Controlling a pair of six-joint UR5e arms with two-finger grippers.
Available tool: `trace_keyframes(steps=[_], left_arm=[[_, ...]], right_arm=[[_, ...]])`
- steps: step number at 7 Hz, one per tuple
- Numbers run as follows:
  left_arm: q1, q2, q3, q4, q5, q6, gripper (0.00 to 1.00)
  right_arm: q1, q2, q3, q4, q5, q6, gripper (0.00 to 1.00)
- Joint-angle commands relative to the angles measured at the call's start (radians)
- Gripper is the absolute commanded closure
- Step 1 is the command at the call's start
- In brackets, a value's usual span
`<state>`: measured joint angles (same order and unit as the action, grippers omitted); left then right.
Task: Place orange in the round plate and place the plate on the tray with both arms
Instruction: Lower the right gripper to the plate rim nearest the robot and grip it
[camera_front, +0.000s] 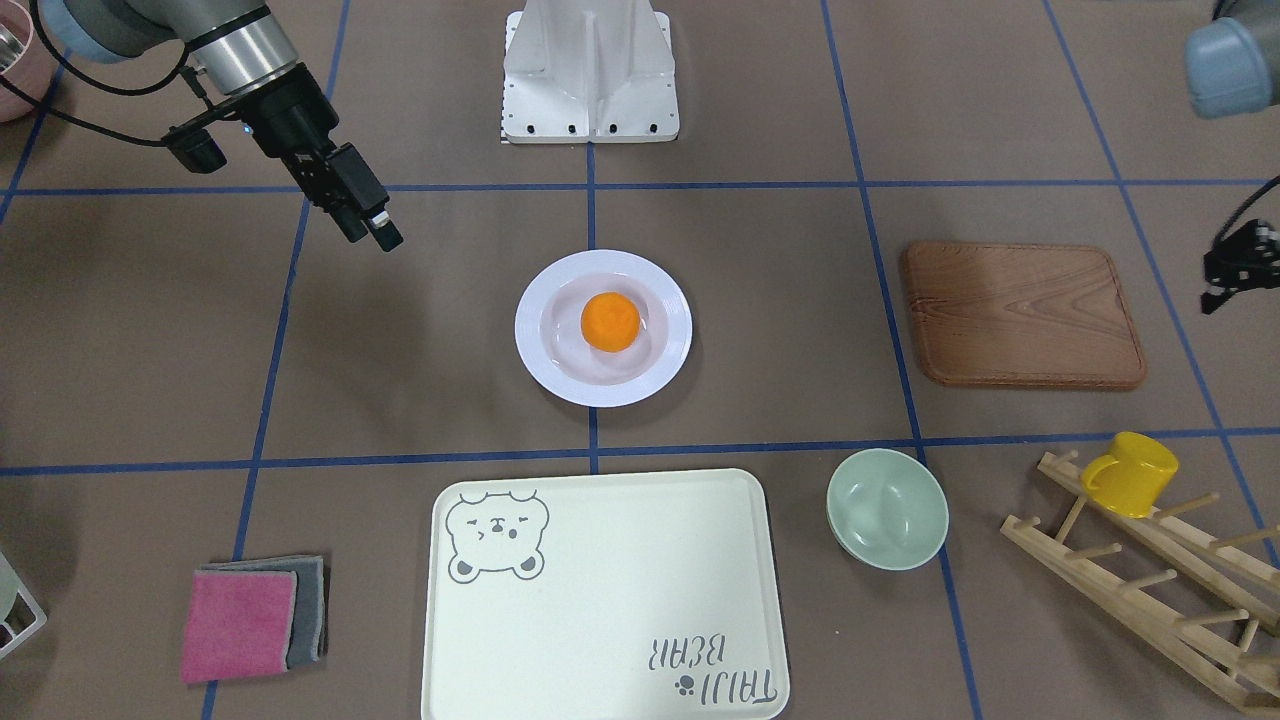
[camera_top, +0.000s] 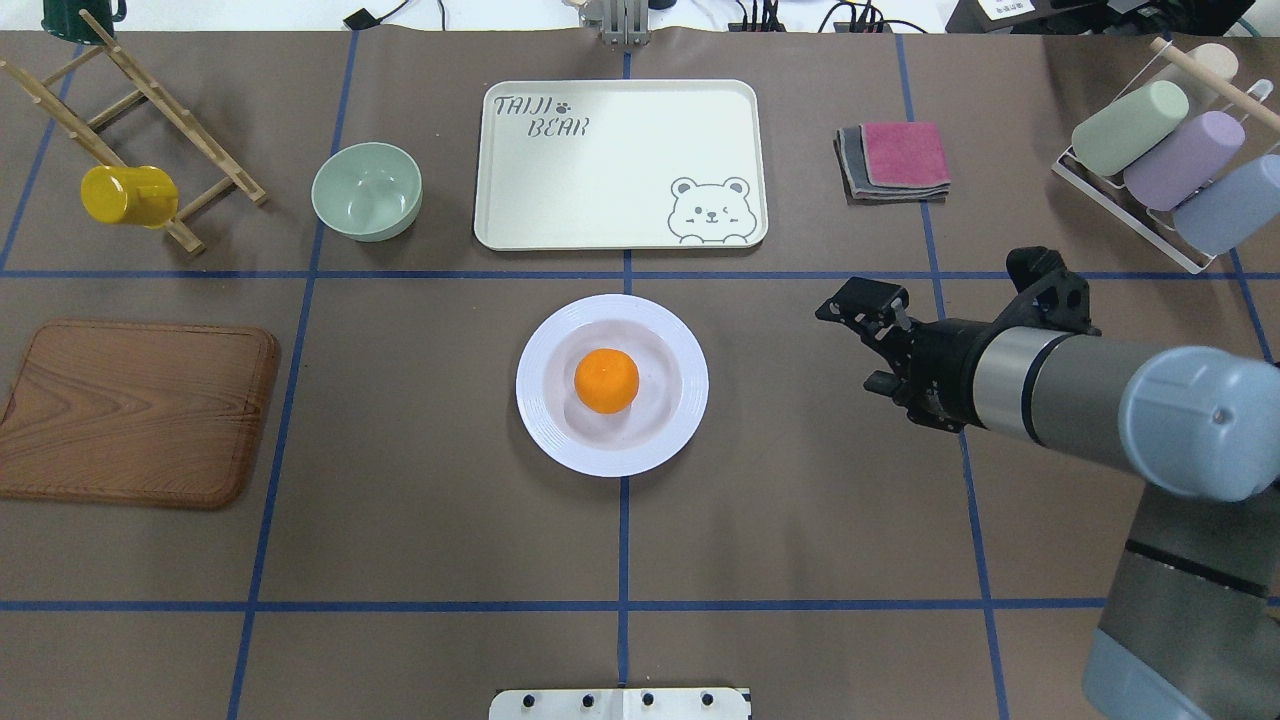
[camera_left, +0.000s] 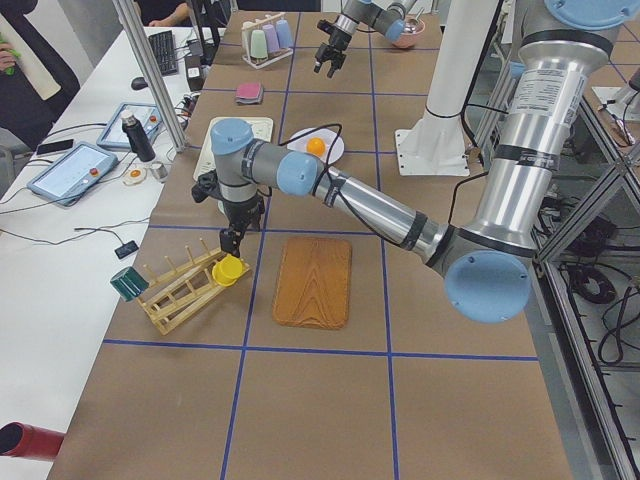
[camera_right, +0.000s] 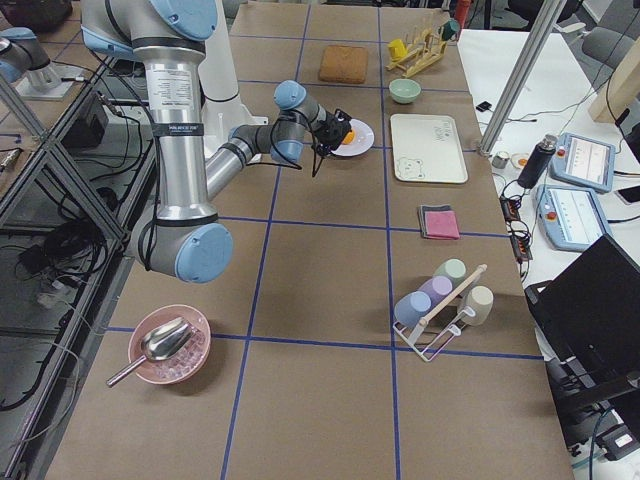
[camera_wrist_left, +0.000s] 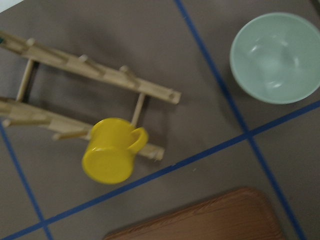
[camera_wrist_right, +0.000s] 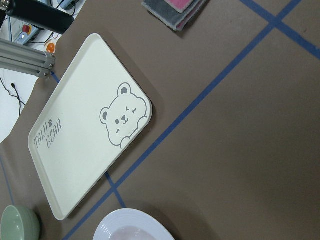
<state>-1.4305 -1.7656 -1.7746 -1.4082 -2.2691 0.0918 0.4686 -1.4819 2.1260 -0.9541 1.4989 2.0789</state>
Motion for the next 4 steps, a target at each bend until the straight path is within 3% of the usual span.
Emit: trace_keyframes(steps=[1, 2, 3, 4], left_arm=[[-0.178, 0.089, 0.091, -0.006, -0.09, 0.222, 0.02], [-0.186, 0.118, 0.087, -0.014, -0.09, 0.224, 0.02], [-0.185, 0.132, 0.089, -0.017, -0.09, 0.223, 0.02], [-0.186, 0.14, 0.093, -0.02, -0.092, 0.224, 0.02]], right_arm=[[-0.185, 0.0, 0.02, 0.0, -0.251, 0.104, 0.0], [-0.282, 0.012, 0.0, 0.0, -0.384, 0.142, 0.0], [-0.326, 0.076, -0.067, -0.002, -0.405, 0.243, 0.0], [-0.326, 0.186, -0.206, -0.006, -0.408, 0.306, 0.01]])
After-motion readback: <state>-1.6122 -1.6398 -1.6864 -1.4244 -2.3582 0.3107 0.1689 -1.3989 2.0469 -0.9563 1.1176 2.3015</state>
